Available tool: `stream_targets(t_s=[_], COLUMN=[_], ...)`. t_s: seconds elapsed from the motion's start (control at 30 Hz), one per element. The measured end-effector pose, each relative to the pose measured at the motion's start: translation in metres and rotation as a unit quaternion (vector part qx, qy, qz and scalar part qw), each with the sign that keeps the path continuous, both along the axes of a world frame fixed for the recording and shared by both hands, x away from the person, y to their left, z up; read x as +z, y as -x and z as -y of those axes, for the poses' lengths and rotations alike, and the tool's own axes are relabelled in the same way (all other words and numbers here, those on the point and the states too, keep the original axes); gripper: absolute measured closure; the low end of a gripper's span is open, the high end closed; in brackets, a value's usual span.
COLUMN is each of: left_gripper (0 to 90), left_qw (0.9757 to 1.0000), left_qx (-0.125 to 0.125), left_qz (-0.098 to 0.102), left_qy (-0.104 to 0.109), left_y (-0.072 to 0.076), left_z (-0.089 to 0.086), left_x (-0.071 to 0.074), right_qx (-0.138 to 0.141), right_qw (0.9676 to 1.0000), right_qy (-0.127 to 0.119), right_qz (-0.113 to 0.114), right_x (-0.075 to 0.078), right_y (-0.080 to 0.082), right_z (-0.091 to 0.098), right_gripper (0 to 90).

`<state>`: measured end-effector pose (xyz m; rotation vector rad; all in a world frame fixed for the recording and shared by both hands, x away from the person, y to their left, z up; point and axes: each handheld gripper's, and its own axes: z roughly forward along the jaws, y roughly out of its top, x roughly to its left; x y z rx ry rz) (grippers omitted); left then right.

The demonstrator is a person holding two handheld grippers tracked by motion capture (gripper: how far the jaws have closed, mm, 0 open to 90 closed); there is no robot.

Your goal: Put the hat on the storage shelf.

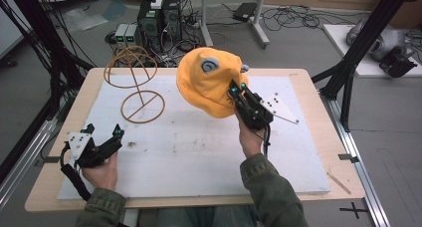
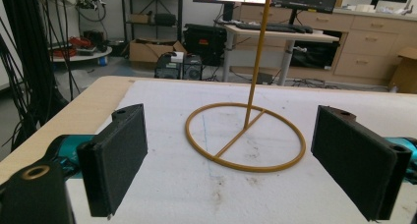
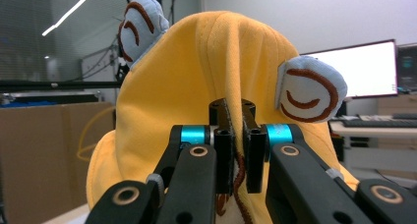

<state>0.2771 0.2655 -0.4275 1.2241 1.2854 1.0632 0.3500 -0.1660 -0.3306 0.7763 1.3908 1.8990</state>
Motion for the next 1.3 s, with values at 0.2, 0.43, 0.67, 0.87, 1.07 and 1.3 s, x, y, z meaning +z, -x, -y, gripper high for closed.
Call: stream_targets(t_s=[0.2, 0.43, 0.67, 0.87, 1.07, 1.3], left_gripper=[14.1, 14.2, 14.1, 14.2, 14.1, 14.1], left_qw=[1.0000, 0.9999, 0.9997, 0.9995, 0.9996, 0.9996], left_qx=[-0.007, -0.006, -0.003, -0.007, -0.012, -0.013], left_qz=[-0.004, -0.002, -0.005, -0.011, -0.010, -0.010], left_qy=[0.003, 0.013, 0.024, 0.030, 0.024, 0.025], left_y=[-0.001, -0.001, 0.000, -0.002, -0.003, -0.003], left_z=[0.000, -0.002, -0.008, -0.009, -0.008, -0.009], left_x=[-0.001, -0.001, -0.003, -0.007, -0.006, -0.006], right_qx=[0.023, 0.051, 0.078, 0.099, 0.123, 0.133], right_qw=[0.9997, 0.9985, 0.9964, 0.9943, 0.9907, 0.9853], right_qy=[0.004, 0.018, 0.032, 0.038, 0.050, 0.094], right_qz=[-0.002, -0.005, -0.001, -0.010, -0.028, -0.051], right_x=[0.020, 0.041, 0.062, 0.072, 0.076, 0.070], right_y=[-0.021, -0.044, -0.062, -0.076, -0.101, -0.109], right_z=[-0.033, -0.076, -0.117, -0.147, -0.188, -0.213], right_gripper=[87.7, 87.6, 87.6, 87.4, 87.2, 86.5])
